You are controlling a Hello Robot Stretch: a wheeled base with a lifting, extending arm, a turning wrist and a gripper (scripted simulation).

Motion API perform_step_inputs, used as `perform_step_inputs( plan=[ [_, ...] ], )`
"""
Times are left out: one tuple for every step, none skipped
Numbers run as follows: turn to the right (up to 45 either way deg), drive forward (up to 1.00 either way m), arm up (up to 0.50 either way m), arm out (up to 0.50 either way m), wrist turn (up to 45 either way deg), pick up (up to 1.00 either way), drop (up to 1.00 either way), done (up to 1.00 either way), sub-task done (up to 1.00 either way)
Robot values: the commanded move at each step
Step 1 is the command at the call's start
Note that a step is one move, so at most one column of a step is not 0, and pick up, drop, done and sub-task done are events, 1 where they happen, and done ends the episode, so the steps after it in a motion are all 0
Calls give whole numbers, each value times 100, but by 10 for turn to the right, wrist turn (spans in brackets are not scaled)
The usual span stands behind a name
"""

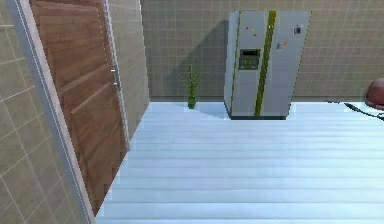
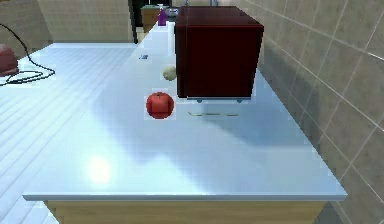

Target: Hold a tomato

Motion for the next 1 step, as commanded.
perform_step_inputs(
  plan=[
    [0,0,50,0,0,0,0,0,0]
  ],
)
